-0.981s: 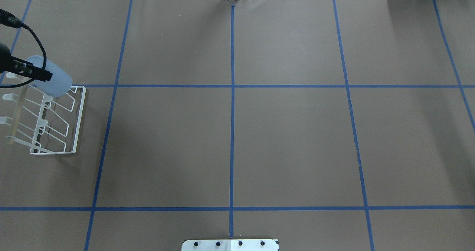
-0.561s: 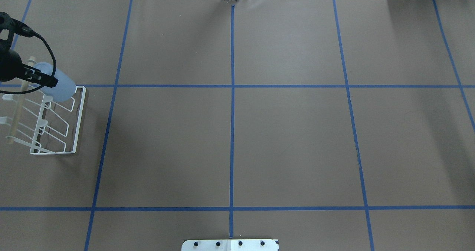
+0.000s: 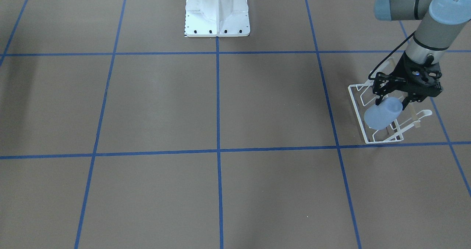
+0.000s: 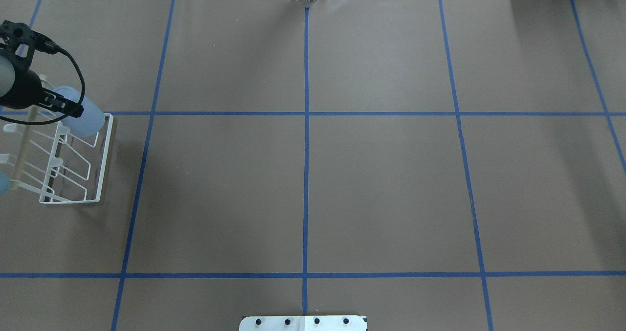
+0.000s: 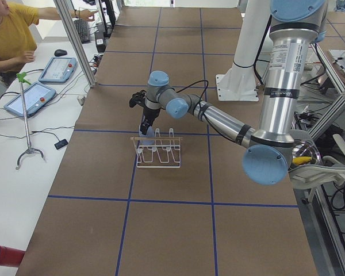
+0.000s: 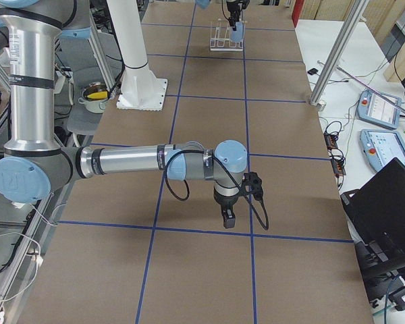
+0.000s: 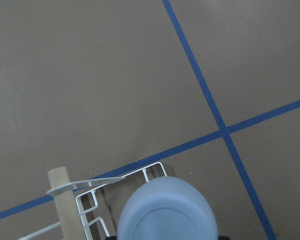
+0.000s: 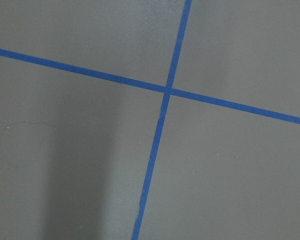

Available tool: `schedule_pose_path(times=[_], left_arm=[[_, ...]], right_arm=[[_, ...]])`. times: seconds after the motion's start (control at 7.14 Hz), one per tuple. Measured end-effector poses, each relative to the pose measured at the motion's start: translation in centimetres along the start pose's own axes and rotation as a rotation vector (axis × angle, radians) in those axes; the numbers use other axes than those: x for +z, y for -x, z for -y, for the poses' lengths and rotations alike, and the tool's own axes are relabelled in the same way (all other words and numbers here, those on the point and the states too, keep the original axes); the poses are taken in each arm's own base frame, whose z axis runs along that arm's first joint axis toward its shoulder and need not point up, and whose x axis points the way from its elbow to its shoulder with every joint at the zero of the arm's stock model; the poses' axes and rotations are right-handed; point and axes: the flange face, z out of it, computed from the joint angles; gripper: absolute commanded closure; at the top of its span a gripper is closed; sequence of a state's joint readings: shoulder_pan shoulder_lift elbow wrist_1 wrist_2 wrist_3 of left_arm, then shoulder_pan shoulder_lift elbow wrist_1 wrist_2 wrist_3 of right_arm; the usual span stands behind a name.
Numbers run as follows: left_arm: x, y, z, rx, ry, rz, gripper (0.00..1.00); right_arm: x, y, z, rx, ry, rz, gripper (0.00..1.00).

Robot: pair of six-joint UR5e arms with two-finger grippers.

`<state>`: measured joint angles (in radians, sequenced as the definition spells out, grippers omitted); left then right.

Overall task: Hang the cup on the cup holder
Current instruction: 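Lower the cup with the left gripper onto a hook of the wire rack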

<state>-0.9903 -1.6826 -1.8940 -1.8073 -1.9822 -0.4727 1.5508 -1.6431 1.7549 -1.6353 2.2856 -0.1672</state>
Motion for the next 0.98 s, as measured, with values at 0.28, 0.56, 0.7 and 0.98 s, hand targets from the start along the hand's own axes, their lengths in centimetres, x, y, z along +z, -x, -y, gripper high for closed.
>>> schedule_pose_path(times=[0.28,0.56,0.7,0.98], left_arm=[[0.8,-0.2,0.7,0.003,0.006,0.0,0.01],[0.5,-0.4,0.9,0.014,-0.003,-0.007,0.01],[-0.3,-0.7,1.0,0.018,-0.011,-0.013,0.01],[-3.7,0.1,1.4,0.018,-0.005,0.013,0.01]], right_arm=[[0.0,0.0,0.0,0.001,0.001,0.0,0.0],[0.0,0.0,0.0,0.001,0.0,0.001,0.0],[0.0,0.0,0.0,0.002,0.0,0.0,0.0],[0.1,-0.1,0.2,0.004,0.003,-0.003,0.0]])
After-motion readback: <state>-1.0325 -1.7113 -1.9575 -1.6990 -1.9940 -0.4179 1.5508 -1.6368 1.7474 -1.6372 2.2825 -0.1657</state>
